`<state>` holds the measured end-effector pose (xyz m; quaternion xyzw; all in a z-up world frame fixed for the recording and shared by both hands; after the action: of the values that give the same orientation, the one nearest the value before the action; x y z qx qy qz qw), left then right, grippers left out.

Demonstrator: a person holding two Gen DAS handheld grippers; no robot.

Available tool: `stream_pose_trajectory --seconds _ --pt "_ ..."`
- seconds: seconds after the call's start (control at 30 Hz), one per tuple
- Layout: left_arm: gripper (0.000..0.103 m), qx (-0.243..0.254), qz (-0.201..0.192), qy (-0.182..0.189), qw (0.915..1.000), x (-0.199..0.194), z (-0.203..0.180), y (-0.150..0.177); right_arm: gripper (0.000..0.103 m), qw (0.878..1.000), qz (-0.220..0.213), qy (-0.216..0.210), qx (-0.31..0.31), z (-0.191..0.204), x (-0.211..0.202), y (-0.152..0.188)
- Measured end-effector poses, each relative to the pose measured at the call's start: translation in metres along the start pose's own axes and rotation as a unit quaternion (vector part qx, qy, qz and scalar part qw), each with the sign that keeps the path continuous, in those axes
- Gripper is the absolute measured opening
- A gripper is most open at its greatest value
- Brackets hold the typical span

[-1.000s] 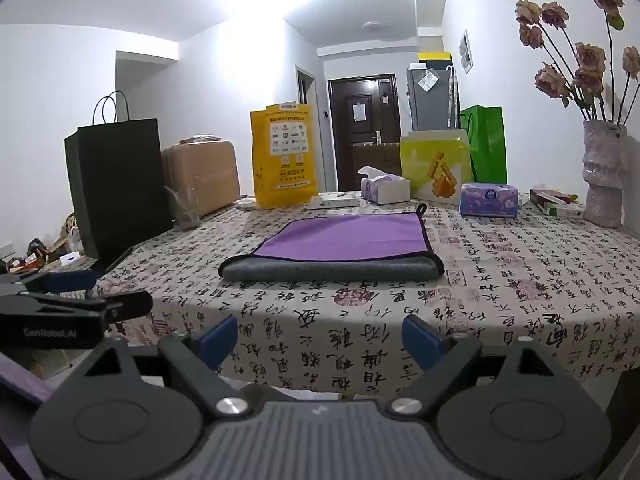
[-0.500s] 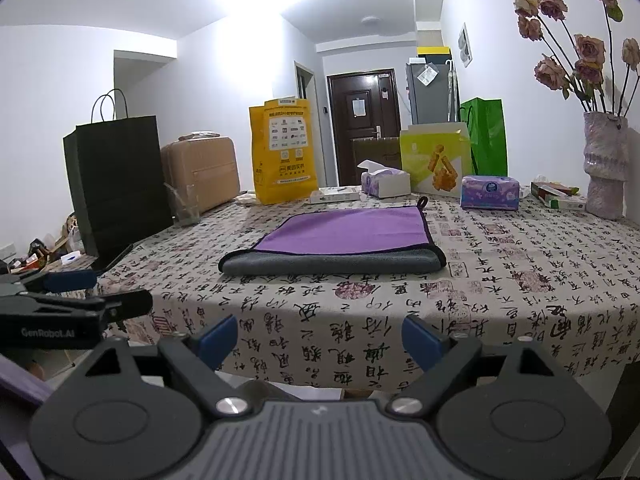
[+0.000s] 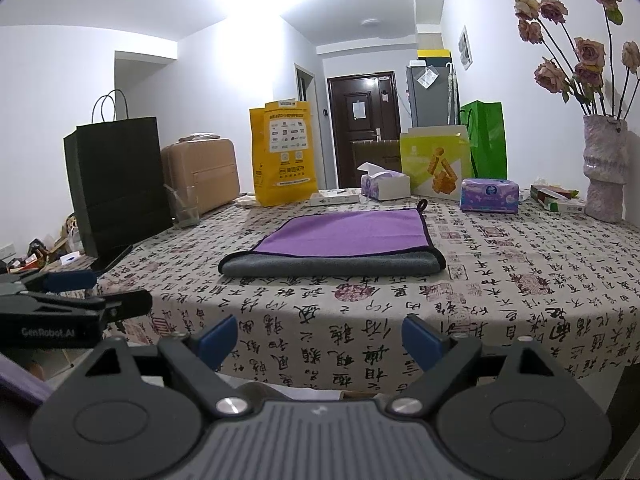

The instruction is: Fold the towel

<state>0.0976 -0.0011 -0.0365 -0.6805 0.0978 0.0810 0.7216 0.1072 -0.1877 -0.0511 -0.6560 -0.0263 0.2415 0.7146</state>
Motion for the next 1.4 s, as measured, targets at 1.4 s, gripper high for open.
stream_pose_trajectory --seconds 1.4 --pt "0.103 -0.005 0.011 0.002 0.9999 0.004 0.001 0.011 0.089 1.000 0.005 0.001 0.004 0.000 0.002 0.007"
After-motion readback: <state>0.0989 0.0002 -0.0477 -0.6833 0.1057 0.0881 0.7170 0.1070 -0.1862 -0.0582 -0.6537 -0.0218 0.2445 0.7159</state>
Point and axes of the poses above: each gripper's, at about its wrist camera, not at the fingertips, and x roughly the way its jaws point, z to its left, y to its underside, the point moved 10 cm from there along x, roughly the way its jaws point, and after that the axes turned 5 degrees about -z, right-handed, at the moved point
